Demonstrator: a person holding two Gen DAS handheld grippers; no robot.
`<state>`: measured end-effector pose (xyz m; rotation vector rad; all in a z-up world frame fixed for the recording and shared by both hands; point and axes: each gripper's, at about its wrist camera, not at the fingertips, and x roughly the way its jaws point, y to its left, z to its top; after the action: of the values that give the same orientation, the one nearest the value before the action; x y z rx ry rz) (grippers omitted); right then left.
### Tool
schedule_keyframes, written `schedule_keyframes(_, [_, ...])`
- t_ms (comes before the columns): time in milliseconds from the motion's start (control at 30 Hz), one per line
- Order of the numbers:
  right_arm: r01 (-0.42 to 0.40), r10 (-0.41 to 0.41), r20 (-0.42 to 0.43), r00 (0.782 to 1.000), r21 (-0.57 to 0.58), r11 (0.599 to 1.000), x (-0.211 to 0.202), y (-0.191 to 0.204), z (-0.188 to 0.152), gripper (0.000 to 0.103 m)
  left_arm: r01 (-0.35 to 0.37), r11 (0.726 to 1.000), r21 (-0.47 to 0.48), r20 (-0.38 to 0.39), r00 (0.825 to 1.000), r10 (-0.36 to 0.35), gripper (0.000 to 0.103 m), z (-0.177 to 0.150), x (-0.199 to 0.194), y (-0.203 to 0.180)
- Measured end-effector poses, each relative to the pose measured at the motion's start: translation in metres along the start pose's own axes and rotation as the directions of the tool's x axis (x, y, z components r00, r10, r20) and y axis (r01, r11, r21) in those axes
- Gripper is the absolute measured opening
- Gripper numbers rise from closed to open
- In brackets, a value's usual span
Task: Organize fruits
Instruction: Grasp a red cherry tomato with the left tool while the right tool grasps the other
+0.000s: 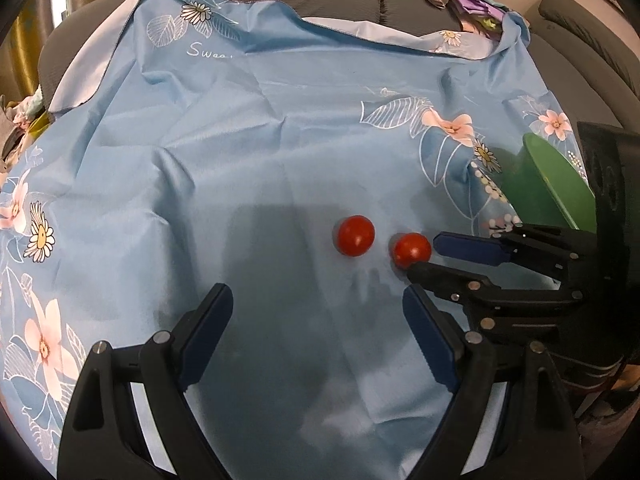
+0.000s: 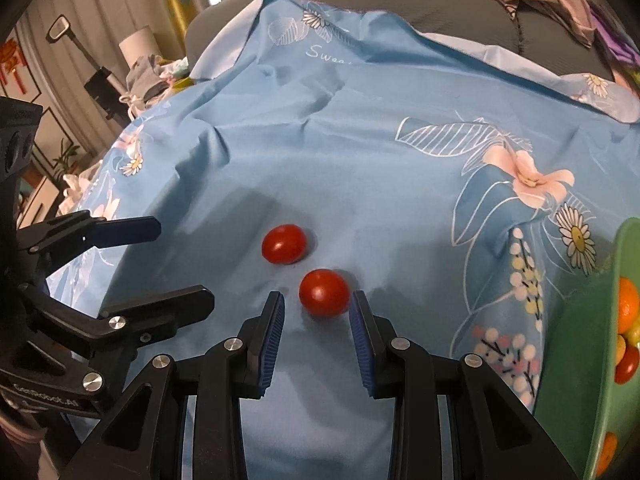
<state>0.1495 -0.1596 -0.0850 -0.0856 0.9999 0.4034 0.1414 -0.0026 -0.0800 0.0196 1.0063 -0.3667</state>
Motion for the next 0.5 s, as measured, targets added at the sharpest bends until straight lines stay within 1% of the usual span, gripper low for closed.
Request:
schedule_keyframes(300, [-0.014,0.014,-0.026,1.000,0.016,1.000,0.014,-0.004,0.000,0.033,0.004,1.000,-0.012,-0.004,1.000,-0.004,0.087,-0.001,0.003,0.003])
schedule_keyframes(500, [-0.008,0.008,-0.002,1.000,0.020,1.000,0.013,-0.007,-0.002,0.031,0.009,1.000,-0.018,-0.005,1.000,-0.009,0.087,0.003,0.009,-0.001])
